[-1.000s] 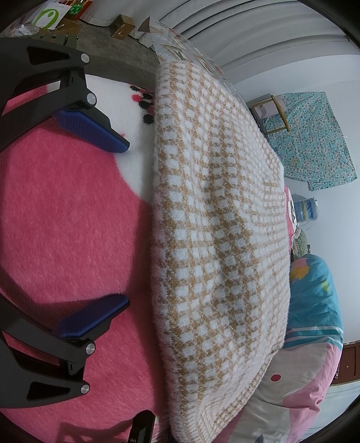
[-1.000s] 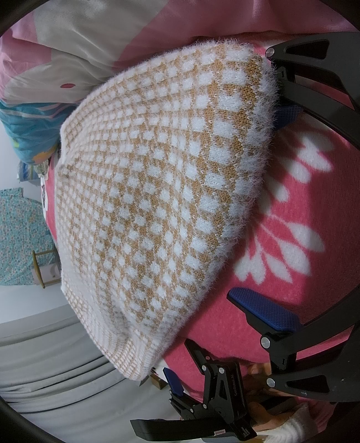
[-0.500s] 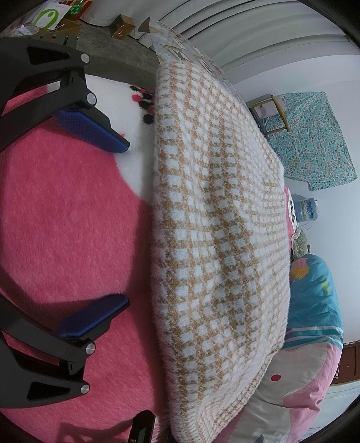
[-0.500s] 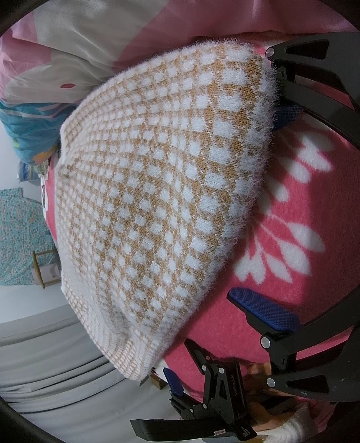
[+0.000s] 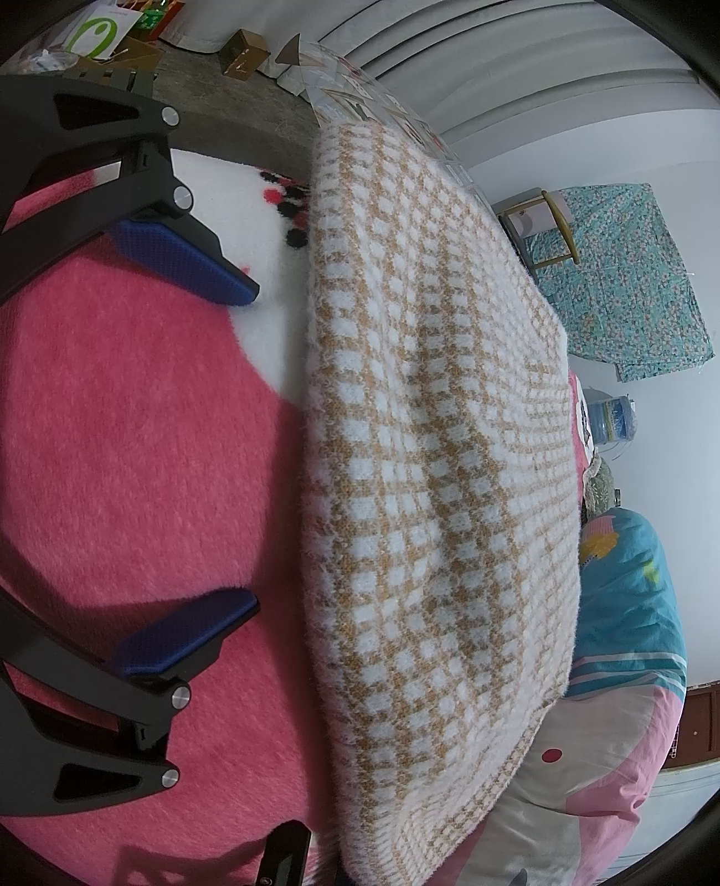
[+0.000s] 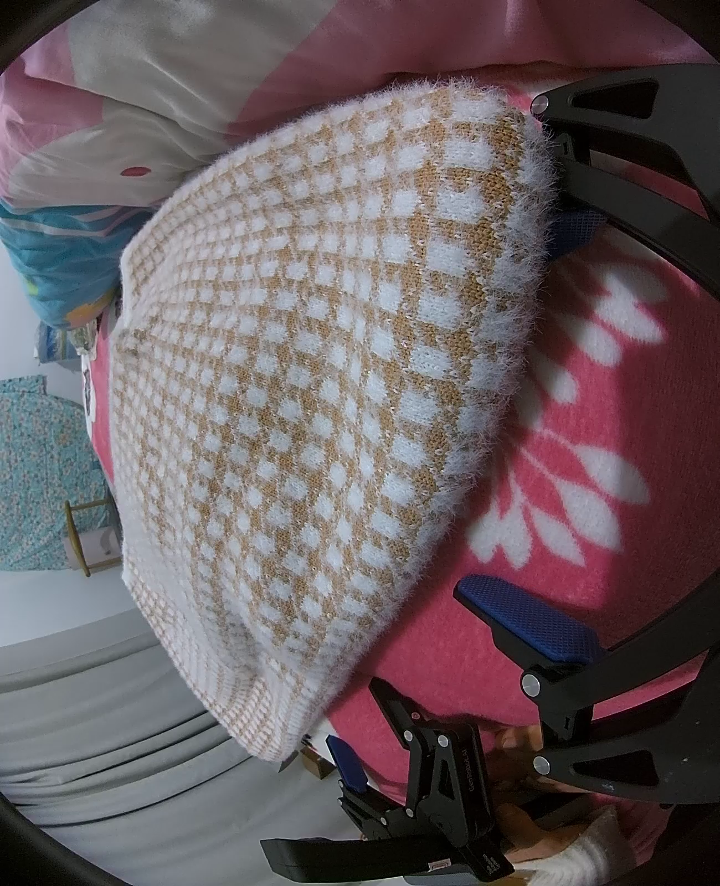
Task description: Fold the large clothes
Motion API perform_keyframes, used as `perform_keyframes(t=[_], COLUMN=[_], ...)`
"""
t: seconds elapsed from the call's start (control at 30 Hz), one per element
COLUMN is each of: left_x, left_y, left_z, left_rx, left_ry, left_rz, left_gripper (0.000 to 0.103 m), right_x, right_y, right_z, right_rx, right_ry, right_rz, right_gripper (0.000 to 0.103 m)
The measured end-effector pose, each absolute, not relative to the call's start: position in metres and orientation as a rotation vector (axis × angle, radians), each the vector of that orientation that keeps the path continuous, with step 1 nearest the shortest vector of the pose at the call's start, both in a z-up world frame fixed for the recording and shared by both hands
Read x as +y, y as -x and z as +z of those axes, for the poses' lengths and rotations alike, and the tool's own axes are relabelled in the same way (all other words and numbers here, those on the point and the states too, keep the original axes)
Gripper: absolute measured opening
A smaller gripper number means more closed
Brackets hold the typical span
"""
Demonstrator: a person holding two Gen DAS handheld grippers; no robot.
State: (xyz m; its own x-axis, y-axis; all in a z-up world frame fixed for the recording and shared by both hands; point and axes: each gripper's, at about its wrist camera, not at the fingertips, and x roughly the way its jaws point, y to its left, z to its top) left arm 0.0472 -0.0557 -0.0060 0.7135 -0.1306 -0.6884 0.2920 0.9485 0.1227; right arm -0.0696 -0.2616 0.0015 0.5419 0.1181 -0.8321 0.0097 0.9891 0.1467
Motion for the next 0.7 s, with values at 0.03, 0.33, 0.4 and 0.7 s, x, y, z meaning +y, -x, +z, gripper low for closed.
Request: perform_keyframes(t=[0.03, 0.33, 0.4, 0.7], left_x=[-0.0552, -0.0545, -0.0557, -0.0557], left_y=[-0.0473, -0.0473, -0.0471, -0.0469], left_z=[-0.0060, -0.0059, -0.0059, -0.0058], left_rx=[0.741, 0.741, 0.741, 0.741], left_ry=[-0.230, -0.231, -0.231, -0.231], left_rz=[-0.236, -0.236, -0.236, -0.236], left_gripper=[0.100, 0.100, 0.100, 0.100], right_x=[-0.2617, -0.2616, -0.2617, -0.2617], right_y=[0.0693, 0.0700, 0.0695, 0.0695], right_z=[0.0015, 0.0014, 0.0015, 0.0015], right_rx=[0.997, 0.997, 0.997, 0.997], right_ry=[-0.140, -0.140, -0.140, -0.140], right_rz=[0.065, 0.065, 0.065, 0.065], right_gripper=[0.096, 0.097, 0.096, 0.097])
